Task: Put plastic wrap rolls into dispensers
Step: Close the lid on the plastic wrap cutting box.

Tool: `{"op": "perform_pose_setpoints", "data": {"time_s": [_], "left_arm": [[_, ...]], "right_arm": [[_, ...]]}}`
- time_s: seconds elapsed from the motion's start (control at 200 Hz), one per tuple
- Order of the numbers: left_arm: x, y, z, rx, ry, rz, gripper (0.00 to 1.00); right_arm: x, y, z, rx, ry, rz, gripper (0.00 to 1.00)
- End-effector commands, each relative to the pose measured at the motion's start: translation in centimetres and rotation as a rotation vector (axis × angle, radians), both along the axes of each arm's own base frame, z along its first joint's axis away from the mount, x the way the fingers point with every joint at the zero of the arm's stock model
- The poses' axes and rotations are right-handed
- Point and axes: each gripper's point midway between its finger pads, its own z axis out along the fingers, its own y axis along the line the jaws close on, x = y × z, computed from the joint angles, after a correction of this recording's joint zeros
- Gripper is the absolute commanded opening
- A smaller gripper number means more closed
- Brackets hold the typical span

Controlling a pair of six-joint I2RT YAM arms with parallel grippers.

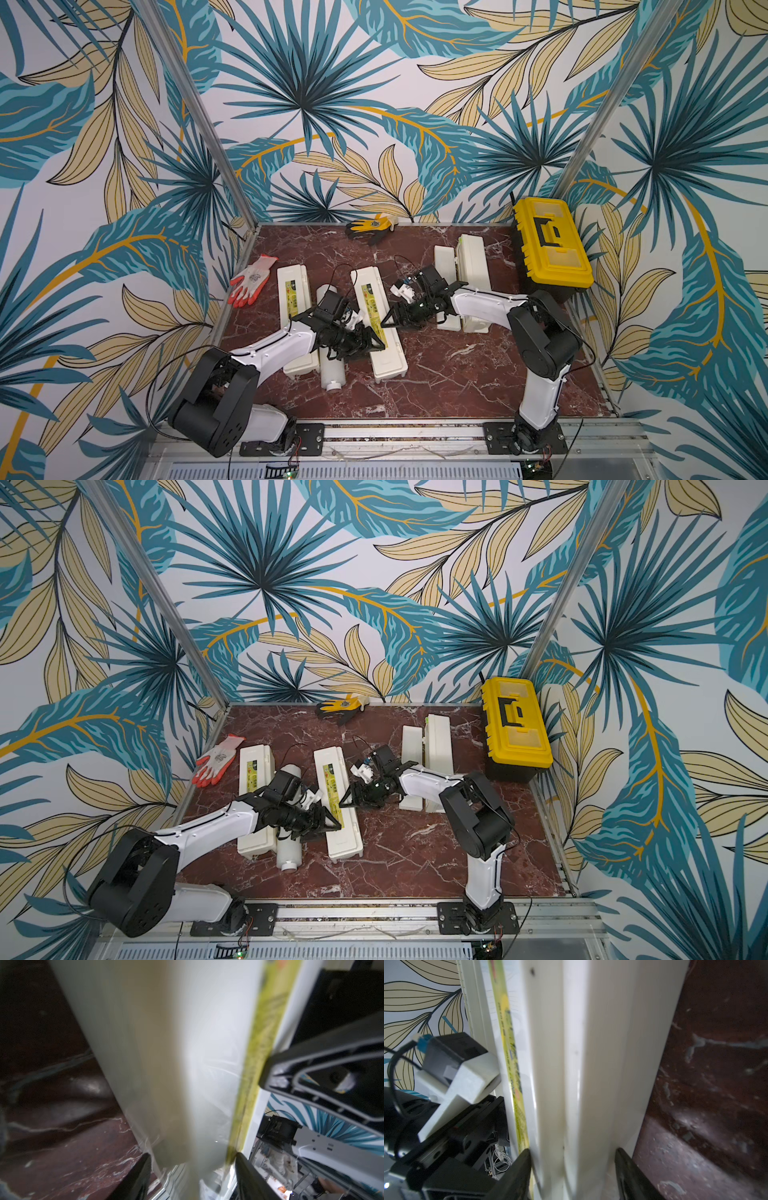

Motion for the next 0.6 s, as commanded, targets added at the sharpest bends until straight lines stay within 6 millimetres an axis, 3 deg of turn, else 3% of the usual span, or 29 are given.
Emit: {"op": "perform_pose_setpoints", "data": {"time_s": [0.0, 0.13, 0.31, 0.466, 0.596], "left_arm": [[-3.4, 5.2, -5.6, 0.384, 0.166, -0.004, 0.77], [1.8, 4.9, -3.0, 0.399, 0.039, 0.012, 0.78], [8.1, 5.7, -0.4, 0.389, -0.077, 0.089, 0.77], [12.9, 5.5, 0.3, 0.403, -0.144, 0.083, 0.77], [15.7, 5.1, -0.2, 0.411, -0.179, 0.049, 0.75]], "right_arm": [[-2.7, -4.6, -7.7, -0.329, 0.114, -0.059, 0.62], [-2.0, -4.5, -6.7, -0.319, 0.077, -0.067, 0.62], [1.2, -4.8, -2.8, -0.268, -0.06, -0.127, 0.66], [4.3, -4.9, 0.6, -0.201, -0.137, -0.157, 0.71], [6.8, -4.5, 2.5, -0.149, -0.181, -0.167, 0.76]]}}
